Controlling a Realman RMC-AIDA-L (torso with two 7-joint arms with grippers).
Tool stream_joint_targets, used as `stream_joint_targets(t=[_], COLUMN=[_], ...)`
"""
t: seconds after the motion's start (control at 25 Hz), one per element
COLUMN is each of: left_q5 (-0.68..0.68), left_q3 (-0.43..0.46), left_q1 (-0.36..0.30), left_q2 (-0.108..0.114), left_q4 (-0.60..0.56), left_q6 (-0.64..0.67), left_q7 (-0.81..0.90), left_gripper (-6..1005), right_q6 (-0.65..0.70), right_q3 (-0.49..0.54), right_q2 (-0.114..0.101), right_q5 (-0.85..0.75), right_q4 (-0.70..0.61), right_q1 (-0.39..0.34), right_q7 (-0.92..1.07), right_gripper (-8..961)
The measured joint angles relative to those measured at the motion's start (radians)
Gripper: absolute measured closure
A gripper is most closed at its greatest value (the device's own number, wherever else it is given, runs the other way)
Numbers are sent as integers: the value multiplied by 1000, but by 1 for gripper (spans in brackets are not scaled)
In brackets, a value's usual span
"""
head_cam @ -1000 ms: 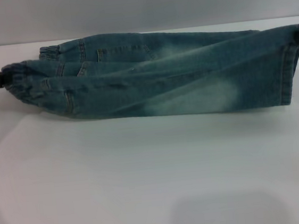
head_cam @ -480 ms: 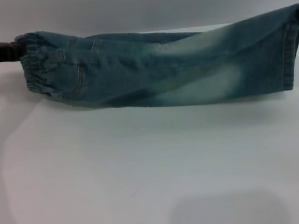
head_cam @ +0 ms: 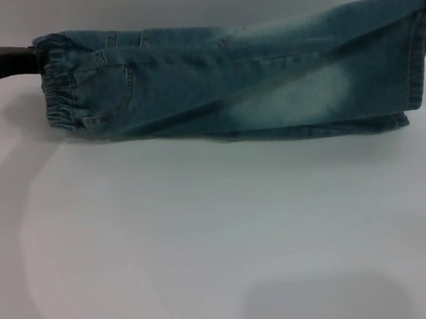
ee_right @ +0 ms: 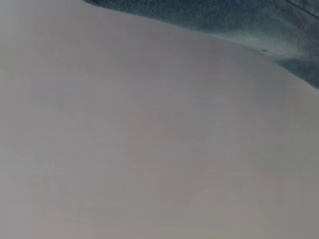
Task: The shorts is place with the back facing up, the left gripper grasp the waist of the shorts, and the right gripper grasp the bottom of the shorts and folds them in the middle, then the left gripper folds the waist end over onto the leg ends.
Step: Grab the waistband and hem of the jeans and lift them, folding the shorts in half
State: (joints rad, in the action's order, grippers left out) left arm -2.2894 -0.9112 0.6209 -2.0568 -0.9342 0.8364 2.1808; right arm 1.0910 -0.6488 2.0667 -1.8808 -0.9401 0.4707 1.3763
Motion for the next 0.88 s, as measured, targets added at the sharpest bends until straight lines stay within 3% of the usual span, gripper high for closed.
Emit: stream_joint_targets(t=[0.64, 0.88], left_q5=[-1, -1], left_q3=[-87, -162], left_q1=[7, 14], left_q2=[0, 0], left_q4=[55, 76], left_q6=[-130, -193], left_q7=[0, 3], left_gripper=[889, 879], right_q6=[-175, -230], right_q3=[-5, -5], right_q2=[-2, -3], right_q5=[0, -2], right_q4=[149, 195], right_q1=[87, 118], right_q7=[-27, -55], right_gripper=[913, 910])
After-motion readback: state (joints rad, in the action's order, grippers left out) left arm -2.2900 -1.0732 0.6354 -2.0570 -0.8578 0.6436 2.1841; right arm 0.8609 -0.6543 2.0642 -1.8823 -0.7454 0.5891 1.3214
